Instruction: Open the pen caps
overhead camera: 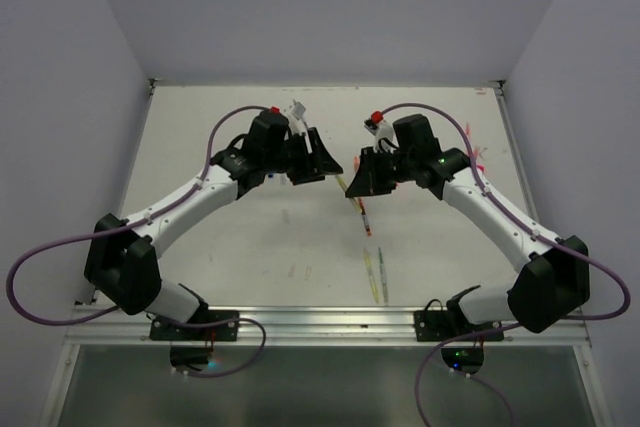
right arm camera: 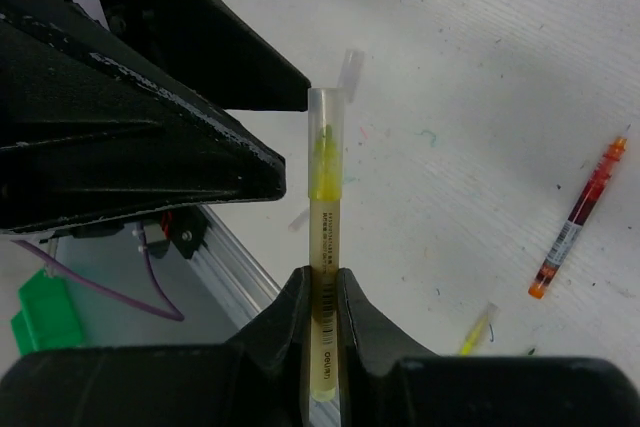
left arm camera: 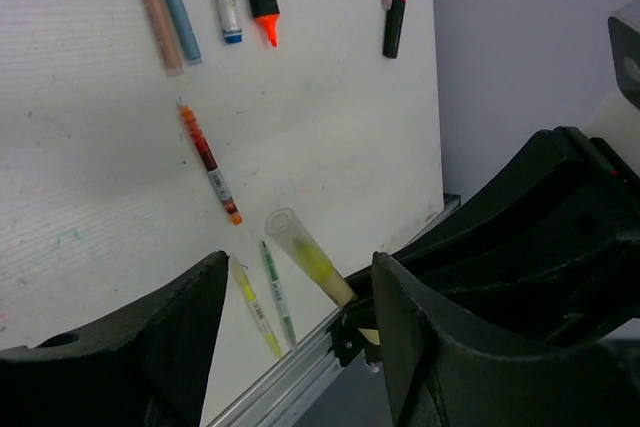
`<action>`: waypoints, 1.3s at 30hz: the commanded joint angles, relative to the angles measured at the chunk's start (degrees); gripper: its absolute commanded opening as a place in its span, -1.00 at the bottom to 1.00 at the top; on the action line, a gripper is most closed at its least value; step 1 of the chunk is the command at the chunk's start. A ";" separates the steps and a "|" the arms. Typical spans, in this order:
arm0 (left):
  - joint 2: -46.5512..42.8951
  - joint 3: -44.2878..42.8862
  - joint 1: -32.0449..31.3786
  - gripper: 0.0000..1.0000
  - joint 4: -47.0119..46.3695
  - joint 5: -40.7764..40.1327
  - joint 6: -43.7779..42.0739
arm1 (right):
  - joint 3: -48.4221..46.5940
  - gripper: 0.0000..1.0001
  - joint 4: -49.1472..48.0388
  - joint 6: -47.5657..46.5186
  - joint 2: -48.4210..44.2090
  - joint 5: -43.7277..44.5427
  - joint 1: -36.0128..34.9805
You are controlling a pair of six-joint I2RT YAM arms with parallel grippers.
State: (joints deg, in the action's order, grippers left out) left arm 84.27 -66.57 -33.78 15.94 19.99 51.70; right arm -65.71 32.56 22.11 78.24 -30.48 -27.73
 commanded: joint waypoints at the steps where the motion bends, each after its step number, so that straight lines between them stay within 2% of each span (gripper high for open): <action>1: 0.72 -3.74 -0.32 0.25 0.57 1.64 0.68 | -0.99 -1.00 -3.20 2.06 -1.60 -3.27 0.13; 25: 5.64 -8.41 -1.55 0.19 4.71 1.28 0.06 | -2.40 -1.00 -4.43 3.82 -1.95 -3.62 -0.31; 28: 5.91 -8.41 -1.73 0.09 4.45 1.55 0.15 | -2.05 -1.00 -4.52 3.91 -2.03 -3.36 -0.40; 31: 6.34 -8.41 -1.64 -0.19 4.36 1.98 0.24 | -1.96 -1.00 -4.87 4.08 -1.95 -3.10 -0.66; 36: 6.52 -8.23 -1.73 -0.48 3.83 2.42 0.77 | -2.75 -1.00 -5.49 4.43 -1.34 -2.57 -0.93; 39: 6.43 -7.97 -1.81 -0.84 3.48 2.86 1.29 | -3.28 -1.00 -5.66 4.35 -0.54 -2.48 -1.28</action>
State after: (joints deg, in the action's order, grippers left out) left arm 90.70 -73.28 -35.31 18.50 21.50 53.82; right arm -65.76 29.69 25.91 78.46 -32.47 -28.73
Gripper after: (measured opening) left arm 0.141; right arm 0.128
